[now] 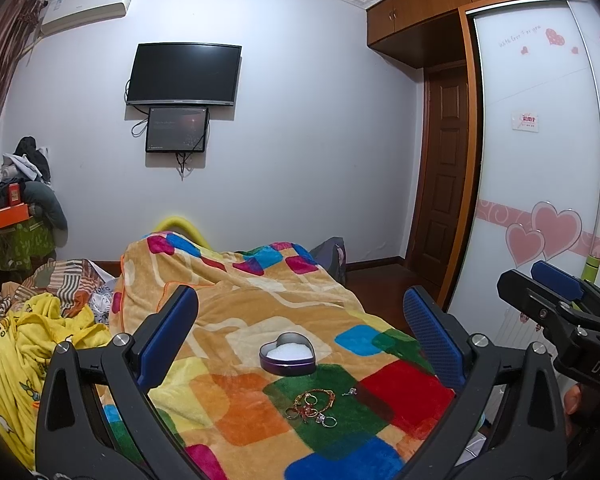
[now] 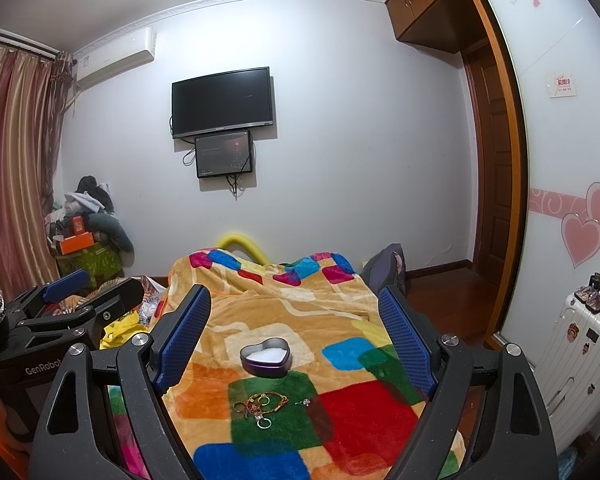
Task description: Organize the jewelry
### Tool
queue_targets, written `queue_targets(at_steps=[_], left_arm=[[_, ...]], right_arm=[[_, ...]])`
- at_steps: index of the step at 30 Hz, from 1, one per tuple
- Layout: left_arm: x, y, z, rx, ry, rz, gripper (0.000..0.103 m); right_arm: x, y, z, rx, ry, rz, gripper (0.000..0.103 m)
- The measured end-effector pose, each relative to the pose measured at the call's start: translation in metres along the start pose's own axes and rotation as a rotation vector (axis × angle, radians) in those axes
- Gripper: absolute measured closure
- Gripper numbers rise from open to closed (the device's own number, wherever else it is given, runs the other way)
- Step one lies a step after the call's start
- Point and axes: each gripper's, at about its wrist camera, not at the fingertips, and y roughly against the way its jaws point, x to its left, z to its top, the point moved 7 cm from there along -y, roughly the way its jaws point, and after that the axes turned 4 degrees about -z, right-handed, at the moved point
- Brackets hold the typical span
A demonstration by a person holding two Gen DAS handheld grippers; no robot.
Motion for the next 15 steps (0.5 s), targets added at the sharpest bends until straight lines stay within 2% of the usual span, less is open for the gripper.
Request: queue_targets(at_steps=[15], left_arm=[[0.0006, -0.0026, -0.0023, 0.004, 0.006, 0.003, 0.0]], right_arm=[[0.0002, 0.0019, -0.0001, 0.004, 0.003, -0.001, 0.019]])
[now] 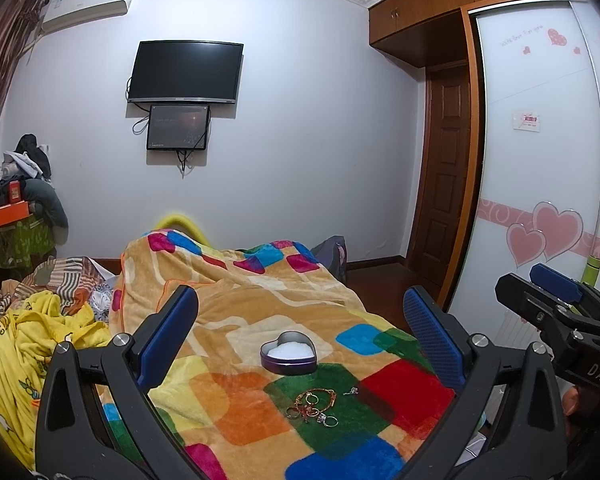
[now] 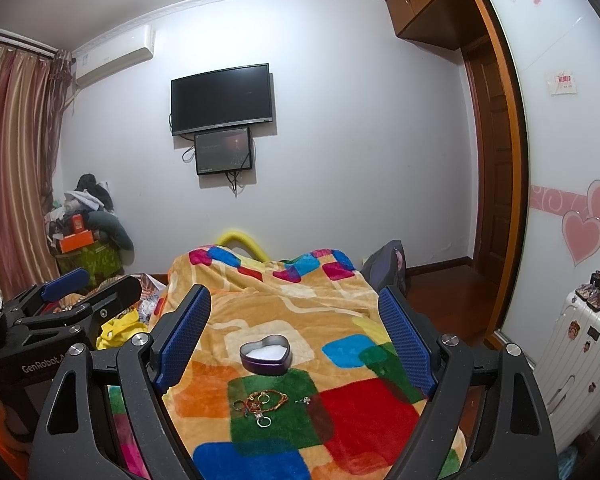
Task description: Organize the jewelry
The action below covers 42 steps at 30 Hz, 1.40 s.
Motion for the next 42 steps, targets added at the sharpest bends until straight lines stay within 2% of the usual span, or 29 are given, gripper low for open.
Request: queue_targets(at_steps=[13, 18, 24, 30, 37, 40, 42], left_arm=[[0.01, -0.027, -0.012, 0.055, 0.017, 0.009, 0.0], [0.025, -0.055, -0.03, 0.118, 0.033, 0.023, 0.0], [0.05, -0.101, -0.076, 0.268, 0.053, 0.057, 0.003], [0.064, -0.136, -0.131, 0.446, 0.069, 0.048, 0.017], [0.062, -0.158, -0.181, 0.597, 0.077, 0.001, 0.038], [0.06, -0.165, -0.195, 0.645, 0.073, -0.027, 0.048], [0.056, -0.167, -0.199, 0.653, 0.052, -0.034, 0.048]], right_arm=[[-0.002, -0.021, -0.013, 0.067, -0.007, -0.011, 0.019], [-0.011, -0.043, -0.029, 0.141, -0.015, -0.031, 0.019], [-0.027, -0.075, -0.059, 0.266, -0.028, -0.06, 0.02], [-0.036, -0.102, -0.088, 0.38, -0.019, -0.071, 0.02], [-0.039, -0.129, -0.128, 0.508, -0.017, -0.03, 0.02], [-0.038, -0.139, -0.141, 0.552, -0.018, -0.008, 0.028], [-0.038, -0.146, -0.15, 0.583, -0.023, 0.011, 0.036]])
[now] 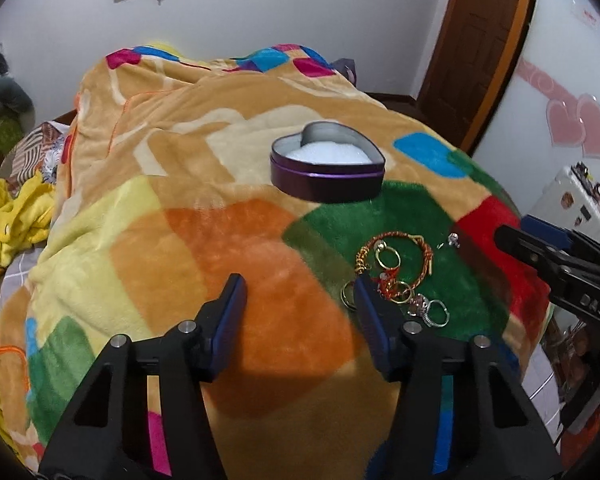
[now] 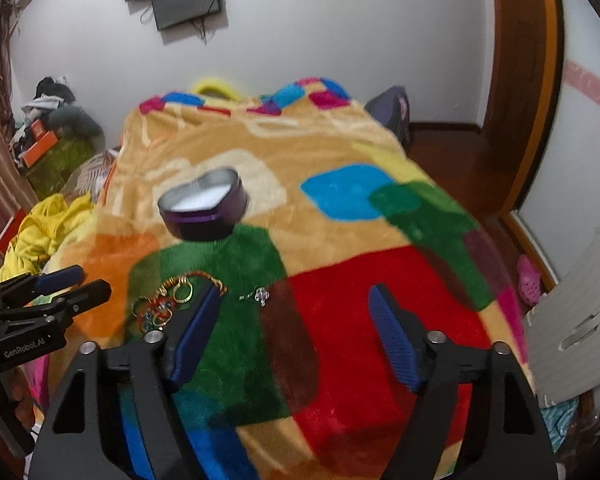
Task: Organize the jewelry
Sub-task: 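Grasp a silver ring with the left gripper while the right gripper grasps a silver earring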
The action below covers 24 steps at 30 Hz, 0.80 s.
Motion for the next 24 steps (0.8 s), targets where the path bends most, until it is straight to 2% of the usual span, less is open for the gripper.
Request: queue_targets(at_steps=[3, 5, 8, 12, 19, 21, 24], left_arm=[[-0.007, -0.002, 0.002, -0.002, -0.03, -0.027, 0.054], [-0.012, -0.003, 0.002, 0.011, -0.046, -0.056, 0.063], [-0.017, -0.008, 0.0, 0.033, -0.076, -0.071, 0.069], [-0.019, -0.019, -0.007, 0.07, -0.087, -0.08, 0.071], [-0.023, -0.023, -0.009, 0.072, -0.087, -0.098, 0.071], [-0.025, -0.025, -0.009, 0.066, -0.086, -0.103, 0.071], [-0.027, -0.028, -0.009, 0.065, -0.084, -0.11, 0.083]], right_arm=[[0.004, -0.014, -0.004, 0.025, 0.009, 0.017, 0.045], [0.007, -0.02, -0.007, 0.044, 0.021, 0.036, 0.052], [0.012, -0.027, -0.009, 0.067, 0.037, 0.069, 0.061], [0.021, -0.035, -0.01, 0.079, 0.053, 0.093, 0.069], [0.023, -0.047, -0.011, 0.099, 0.056, 0.116, 0.08], [0.024, -0.048, -0.011, 0.102, 0.054, 0.124, 0.086], [0.026, -0.05, -0.012, 0.104, 0.058, 0.127, 0.092]])
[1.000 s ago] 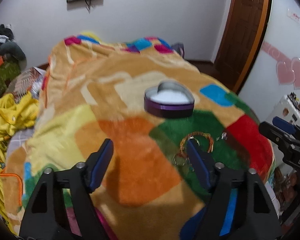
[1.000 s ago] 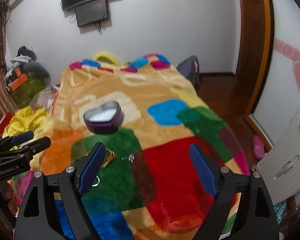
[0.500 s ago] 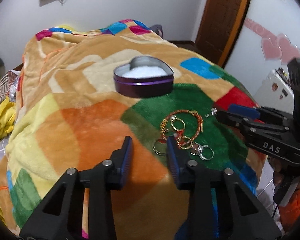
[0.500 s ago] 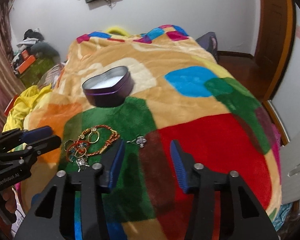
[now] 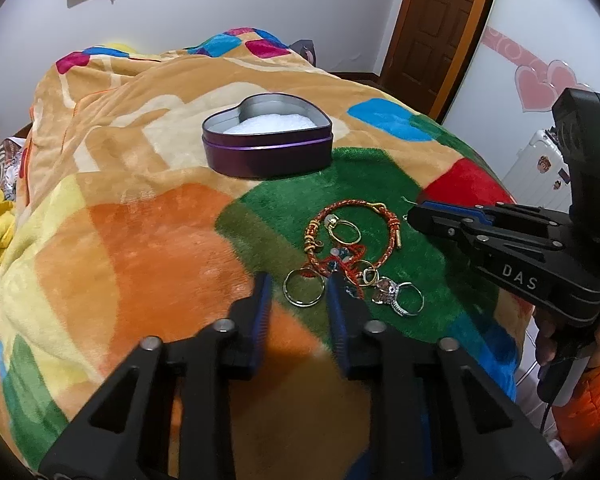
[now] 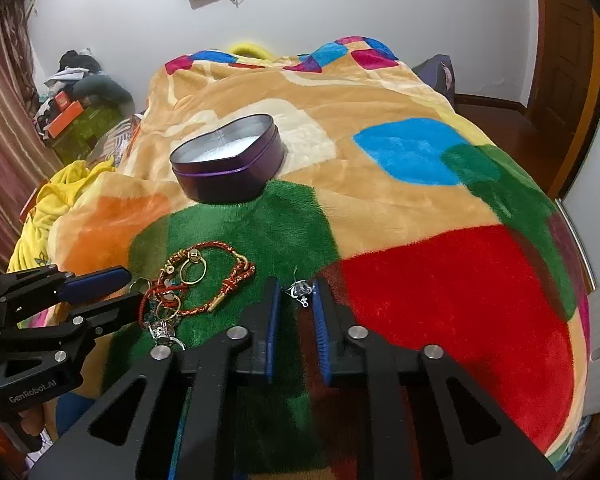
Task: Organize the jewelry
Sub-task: 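Grasp a silver ring with the left gripper while the right gripper grasps a silver earring, then carry the ring and earring over the purple heart tin and release them inside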
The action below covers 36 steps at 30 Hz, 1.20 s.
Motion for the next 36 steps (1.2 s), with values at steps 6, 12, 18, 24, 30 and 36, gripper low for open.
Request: queue_targets(at_steps=[6, 12, 18, 24, 30, 36], left_arm=[[-0.002, 0.002, 0.001, -0.015, 0.001, -0.012, 0.083], [0.002, 0.017, 0.008, -0.051, 0.01, -0.002, 0.083], [0.007, 0.038, 0.025, -0.115, 0.008, 0.02, 0.083], [0.013, 0.06, 0.049, -0.192, 0.005, 0.034, 0.083], [0.018, 0.076, 0.071, -0.255, -0.002, 0.044, 0.083], [0.025, 0.085, 0.091, -0.307, 0.004, 0.039, 0.083]], right_arm=[[0.0, 0.003, 0.002, -0.007, -0.006, 0.0, 0.093], [0.0, 0.016, 0.012, -0.041, -0.006, -0.009, 0.093], [0.004, 0.033, 0.029, -0.1, -0.006, -0.014, 0.093], [0.014, 0.048, 0.046, -0.162, 0.007, -0.016, 0.093], [0.025, 0.061, 0.064, -0.222, 0.02, -0.013, 0.093], [0.035, 0.069, 0.079, -0.273, 0.041, -0.005, 0.093]])
